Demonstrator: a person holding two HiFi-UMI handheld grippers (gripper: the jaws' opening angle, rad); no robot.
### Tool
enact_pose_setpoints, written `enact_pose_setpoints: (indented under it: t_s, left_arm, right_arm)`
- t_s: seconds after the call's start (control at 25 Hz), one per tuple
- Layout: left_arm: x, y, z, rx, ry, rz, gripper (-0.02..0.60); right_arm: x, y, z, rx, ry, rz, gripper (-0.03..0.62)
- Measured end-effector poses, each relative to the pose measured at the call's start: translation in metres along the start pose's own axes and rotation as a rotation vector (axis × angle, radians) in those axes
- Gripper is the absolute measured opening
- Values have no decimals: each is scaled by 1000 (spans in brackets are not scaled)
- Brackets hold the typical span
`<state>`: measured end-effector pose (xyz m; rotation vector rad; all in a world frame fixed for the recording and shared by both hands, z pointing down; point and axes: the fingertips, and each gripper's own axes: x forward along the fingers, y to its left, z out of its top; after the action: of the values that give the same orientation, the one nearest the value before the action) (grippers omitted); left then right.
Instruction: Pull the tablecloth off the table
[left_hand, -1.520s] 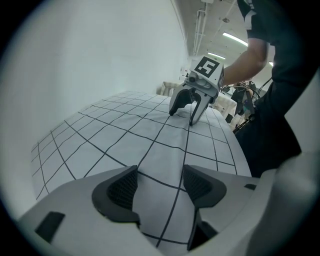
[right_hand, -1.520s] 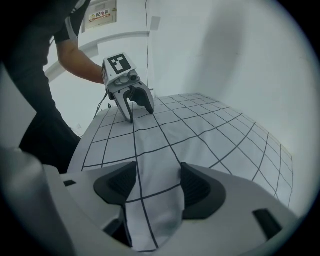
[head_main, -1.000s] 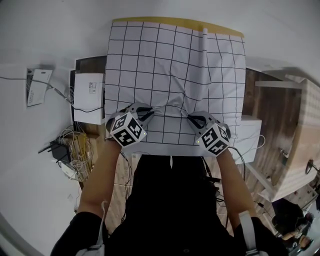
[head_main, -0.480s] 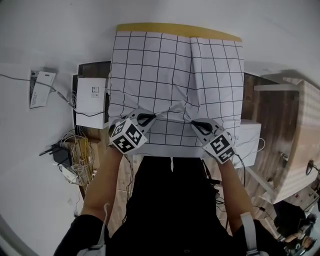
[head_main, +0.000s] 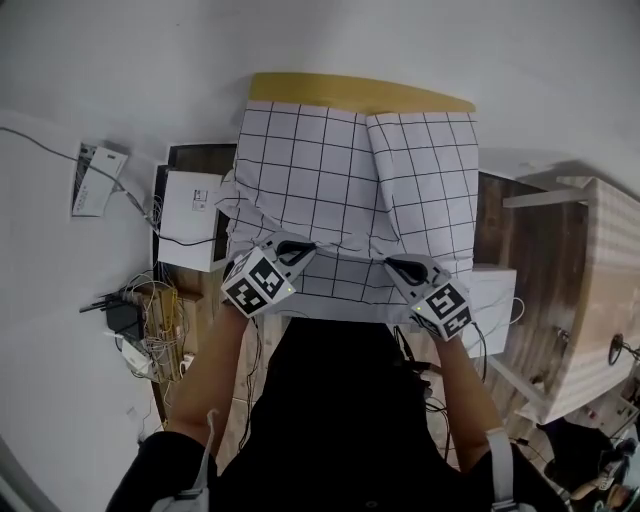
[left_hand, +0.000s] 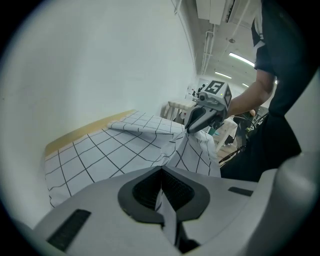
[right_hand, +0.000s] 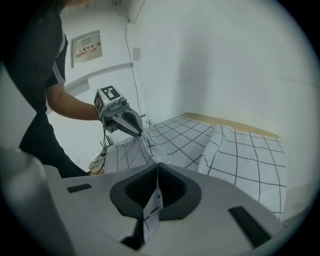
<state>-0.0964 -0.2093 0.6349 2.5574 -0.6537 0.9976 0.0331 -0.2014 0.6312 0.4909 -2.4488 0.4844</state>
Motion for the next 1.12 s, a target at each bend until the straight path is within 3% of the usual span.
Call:
enact_pose_setpoints:
  t_s: [0.36, 0.6, 0.84, 1.12]
  left_arm:
    - [-29, -17, 20, -77, -54, 106, 11]
    - [-57, -33, 47, -111, -139, 167, 11]
    - [-83, -32, 86, -84, -226, 198, 11]
    - [-120, -31, 140, -42, -325, 200, 11]
  right_arm:
    - [-24, 12, 11, 0, -87, 54, 20]
    - [-56, 22, 36, -15, -172, 63, 20]
    - [-83, 15, 82, -44, -298, 15, 20]
    - [-127, 17, 146, -137, -368, -60, 20]
